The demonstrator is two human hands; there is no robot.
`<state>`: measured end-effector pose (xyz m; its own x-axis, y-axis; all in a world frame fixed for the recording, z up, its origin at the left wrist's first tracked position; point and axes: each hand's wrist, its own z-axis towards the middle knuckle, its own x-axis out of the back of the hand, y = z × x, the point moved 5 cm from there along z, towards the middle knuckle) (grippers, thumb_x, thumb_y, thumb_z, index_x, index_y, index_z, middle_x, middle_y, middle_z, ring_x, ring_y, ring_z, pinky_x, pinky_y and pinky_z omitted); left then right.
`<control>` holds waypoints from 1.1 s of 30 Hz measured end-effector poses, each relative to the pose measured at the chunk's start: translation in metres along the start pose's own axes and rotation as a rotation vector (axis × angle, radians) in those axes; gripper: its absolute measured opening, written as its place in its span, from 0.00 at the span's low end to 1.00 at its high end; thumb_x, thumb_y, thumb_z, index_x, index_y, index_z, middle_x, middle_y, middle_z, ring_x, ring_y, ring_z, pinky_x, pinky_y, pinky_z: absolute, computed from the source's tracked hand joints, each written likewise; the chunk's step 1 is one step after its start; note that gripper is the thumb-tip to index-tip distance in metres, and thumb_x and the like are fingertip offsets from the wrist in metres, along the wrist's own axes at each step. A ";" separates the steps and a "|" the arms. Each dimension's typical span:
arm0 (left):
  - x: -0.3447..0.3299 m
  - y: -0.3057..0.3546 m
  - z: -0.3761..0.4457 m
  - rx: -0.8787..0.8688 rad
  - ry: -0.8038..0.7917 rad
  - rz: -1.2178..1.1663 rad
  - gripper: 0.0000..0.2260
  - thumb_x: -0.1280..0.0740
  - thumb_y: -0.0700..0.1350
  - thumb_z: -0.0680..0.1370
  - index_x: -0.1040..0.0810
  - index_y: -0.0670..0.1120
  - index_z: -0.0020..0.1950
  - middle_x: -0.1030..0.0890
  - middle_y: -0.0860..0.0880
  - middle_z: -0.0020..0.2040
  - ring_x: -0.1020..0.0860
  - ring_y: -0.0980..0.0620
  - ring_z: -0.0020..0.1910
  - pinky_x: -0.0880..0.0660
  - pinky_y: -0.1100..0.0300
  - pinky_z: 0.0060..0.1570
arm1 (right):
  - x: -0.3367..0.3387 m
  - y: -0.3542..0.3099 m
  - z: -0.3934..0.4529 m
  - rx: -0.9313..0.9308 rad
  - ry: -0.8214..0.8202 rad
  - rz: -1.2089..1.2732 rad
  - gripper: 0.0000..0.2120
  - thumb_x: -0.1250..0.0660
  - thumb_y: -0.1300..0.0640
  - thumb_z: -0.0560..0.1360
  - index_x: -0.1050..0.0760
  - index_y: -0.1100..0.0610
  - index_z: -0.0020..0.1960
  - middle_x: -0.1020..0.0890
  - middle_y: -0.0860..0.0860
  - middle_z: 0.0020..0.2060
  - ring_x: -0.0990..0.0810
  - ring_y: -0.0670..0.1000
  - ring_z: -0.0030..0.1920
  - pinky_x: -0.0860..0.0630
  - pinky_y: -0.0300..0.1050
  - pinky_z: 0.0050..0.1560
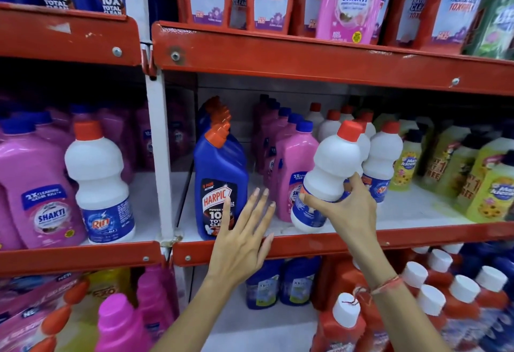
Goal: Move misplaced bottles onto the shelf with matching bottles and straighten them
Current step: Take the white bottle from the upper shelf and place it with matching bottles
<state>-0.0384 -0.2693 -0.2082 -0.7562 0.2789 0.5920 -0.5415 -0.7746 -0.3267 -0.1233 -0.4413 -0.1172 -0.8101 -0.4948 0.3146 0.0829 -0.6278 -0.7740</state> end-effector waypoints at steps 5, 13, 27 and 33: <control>-0.001 0.000 0.000 -0.006 0.019 0.013 0.25 0.49 0.55 0.82 0.38 0.47 0.77 0.37 0.45 0.78 0.40 0.47 0.78 0.50 0.37 0.75 | 0.001 0.007 0.006 -0.009 -0.009 -0.024 0.33 0.18 0.47 0.57 0.27 0.54 0.57 0.22 0.47 0.46 0.23 0.51 0.48 0.24 0.50 0.47; 0.003 0.001 0.001 0.026 0.008 0.004 0.26 0.51 0.56 0.82 0.38 0.46 0.77 0.38 0.46 0.78 0.40 0.49 0.77 0.56 0.37 0.75 | 0.020 0.029 0.022 -0.029 0.037 -0.182 0.34 0.19 0.45 0.57 0.27 0.56 0.57 0.18 0.56 0.52 0.21 0.60 0.53 0.24 0.53 0.46; -0.008 0.014 0.012 0.059 0.029 0.027 0.29 0.46 0.60 0.80 0.36 0.45 0.76 0.36 0.45 0.77 0.40 0.47 0.78 0.57 0.35 0.76 | 0.045 0.068 0.042 -0.141 0.069 -0.292 0.33 0.19 0.46 0.57 0.27 0.58 0.55 0.18 0.58 0.52 0.21 0.63 0.54 0.28 0.50 0.43; -0.008 0.014 0.011 0.057 0.050 0.025 0.29 0.47 0.60 0.80 0.36 0.45 0.76 0.36 0.45 0.77 0.42 0.48 0.78 0.53 0.34 0.75 | 0.046 0.069 0.043 -0.125 0.038 -0.332 0.33 0.19 0.45 0.58 0.28 0.58 0.56 0.20 0.59 0.53 0.22 0.63 0.53 0.31 0.48 0.41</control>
<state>-0.0355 -0.2885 -0.2096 -0.7875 0.2863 0.5459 -0.5016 -0.8122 -0.2977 -0.1300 -0.5333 -0.1321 -0.8024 -0.2520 0.5410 -0.2581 -0.6708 -0.6953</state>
